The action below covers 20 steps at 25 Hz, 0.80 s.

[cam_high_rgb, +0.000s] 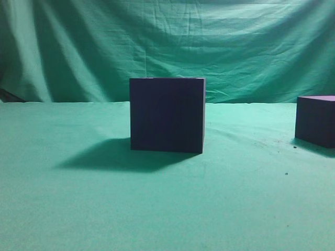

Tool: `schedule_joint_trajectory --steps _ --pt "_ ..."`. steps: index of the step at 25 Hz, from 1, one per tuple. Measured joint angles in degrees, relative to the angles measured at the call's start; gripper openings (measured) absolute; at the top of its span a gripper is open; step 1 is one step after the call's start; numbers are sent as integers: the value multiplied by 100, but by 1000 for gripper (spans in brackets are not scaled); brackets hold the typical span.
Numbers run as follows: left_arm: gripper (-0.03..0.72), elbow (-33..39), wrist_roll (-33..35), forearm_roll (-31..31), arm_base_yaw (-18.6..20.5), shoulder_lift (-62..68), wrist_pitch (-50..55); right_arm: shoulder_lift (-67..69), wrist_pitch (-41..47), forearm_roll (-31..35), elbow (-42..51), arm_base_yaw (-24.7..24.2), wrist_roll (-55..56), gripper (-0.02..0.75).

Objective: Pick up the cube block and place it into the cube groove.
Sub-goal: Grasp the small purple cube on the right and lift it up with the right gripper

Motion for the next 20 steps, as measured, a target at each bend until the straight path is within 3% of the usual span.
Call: schedule_joint_trajectory --steps 20 --pt "0 0 0 0 0 0 0 0 0 0 0 0 0 48"
